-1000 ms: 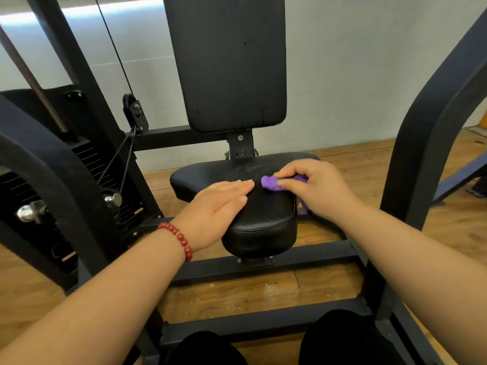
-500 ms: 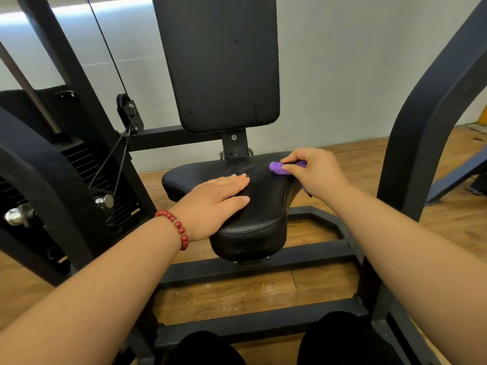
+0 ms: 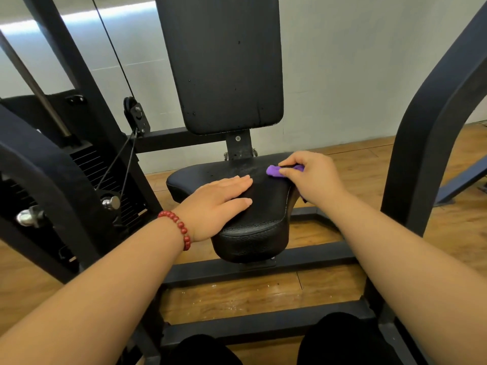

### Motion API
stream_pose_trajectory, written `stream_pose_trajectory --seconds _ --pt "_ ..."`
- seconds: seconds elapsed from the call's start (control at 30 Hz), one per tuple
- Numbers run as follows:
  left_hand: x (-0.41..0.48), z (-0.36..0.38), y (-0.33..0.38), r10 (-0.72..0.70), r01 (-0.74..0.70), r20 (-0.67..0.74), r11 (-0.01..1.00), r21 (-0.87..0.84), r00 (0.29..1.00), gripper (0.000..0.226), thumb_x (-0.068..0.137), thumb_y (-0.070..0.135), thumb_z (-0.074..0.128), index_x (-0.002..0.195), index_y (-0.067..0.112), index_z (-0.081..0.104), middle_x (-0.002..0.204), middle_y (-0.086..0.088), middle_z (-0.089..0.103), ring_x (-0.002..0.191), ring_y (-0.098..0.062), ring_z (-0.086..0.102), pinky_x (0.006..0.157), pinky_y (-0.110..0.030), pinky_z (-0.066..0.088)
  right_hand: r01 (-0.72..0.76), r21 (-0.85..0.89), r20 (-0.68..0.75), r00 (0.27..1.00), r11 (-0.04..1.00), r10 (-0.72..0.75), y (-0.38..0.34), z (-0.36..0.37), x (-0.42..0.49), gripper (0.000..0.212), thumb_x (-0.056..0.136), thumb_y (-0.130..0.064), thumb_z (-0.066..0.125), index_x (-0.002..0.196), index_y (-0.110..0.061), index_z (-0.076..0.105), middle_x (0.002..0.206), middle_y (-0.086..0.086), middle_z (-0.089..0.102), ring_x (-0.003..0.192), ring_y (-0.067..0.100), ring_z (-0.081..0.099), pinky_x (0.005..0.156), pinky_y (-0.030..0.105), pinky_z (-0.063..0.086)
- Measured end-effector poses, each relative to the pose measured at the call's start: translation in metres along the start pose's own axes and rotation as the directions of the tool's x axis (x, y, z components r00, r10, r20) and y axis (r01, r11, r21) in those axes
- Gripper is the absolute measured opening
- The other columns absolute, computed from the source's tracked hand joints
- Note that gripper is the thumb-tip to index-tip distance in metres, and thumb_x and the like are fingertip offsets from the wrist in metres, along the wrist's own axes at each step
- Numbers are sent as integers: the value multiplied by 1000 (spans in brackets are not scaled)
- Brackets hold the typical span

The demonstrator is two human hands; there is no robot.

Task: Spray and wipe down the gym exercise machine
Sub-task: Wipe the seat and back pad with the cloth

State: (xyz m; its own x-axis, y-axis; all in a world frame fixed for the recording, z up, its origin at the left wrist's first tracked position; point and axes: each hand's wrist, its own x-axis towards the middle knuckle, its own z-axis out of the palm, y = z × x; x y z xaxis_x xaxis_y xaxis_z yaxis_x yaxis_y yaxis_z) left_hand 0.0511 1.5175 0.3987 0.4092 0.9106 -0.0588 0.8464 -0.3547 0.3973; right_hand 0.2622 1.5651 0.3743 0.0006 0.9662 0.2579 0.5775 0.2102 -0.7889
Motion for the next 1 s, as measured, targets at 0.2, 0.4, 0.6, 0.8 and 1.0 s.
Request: stream_pose_trajectory --seconds 0.2,0.4,0.6,0.8,1.0 --pt "2 -3 3 -11 10 50 1000 26 999 51 104 36 35 153 33 19 159 17 18 145 0 11 110 -16 3 198 40 40 979 979 -199 -3 -2 -36 14 88 -21 71 100 -27 74 88 -22 63 88 -2 59 77 12 45" --pt "10 -16 10 -51 45 111 998 50 993 51 103 38 40 152 34 26 158 16 22 147 -5 9 116 -27 6 -26 -100 -25 999 995 24 11 -9 16 21 94 -25 64 113 -19 68 98 -2 60 76 10 50 59 20 40" --pt "49 -20 21 -93 75 145 989 124 985 60 102 47 36 155 28 17 162 11 10 149 -9 2 119 -32 5 161 33 -20 987 986 -160 10 -3 -24 10 88 -23 70 93 -32 69 88 -21 61 87 -1 55 70 5 38" --pt "58 -13 20 -140 124 171 987 104 975 61 101 51 35 155 31 16 162 9 12 149 -14 9 118 -33 8 -11 -91 -63 998 996 5 24 -13 23 17 94 -26 65 108 -18 70 79 -16 50 67 6 49 54 17 37" --pt "62 -13 18 -122 101 184 988 118 975 62 101 50 35 156 29 15 162 9 12 149 -13 9 118 -31 8 88 -73 -9 996 993 -89 12 -4 8 12 91 -24 68 102 -21 73 91 -9 63 84 6 54 74 20 42"
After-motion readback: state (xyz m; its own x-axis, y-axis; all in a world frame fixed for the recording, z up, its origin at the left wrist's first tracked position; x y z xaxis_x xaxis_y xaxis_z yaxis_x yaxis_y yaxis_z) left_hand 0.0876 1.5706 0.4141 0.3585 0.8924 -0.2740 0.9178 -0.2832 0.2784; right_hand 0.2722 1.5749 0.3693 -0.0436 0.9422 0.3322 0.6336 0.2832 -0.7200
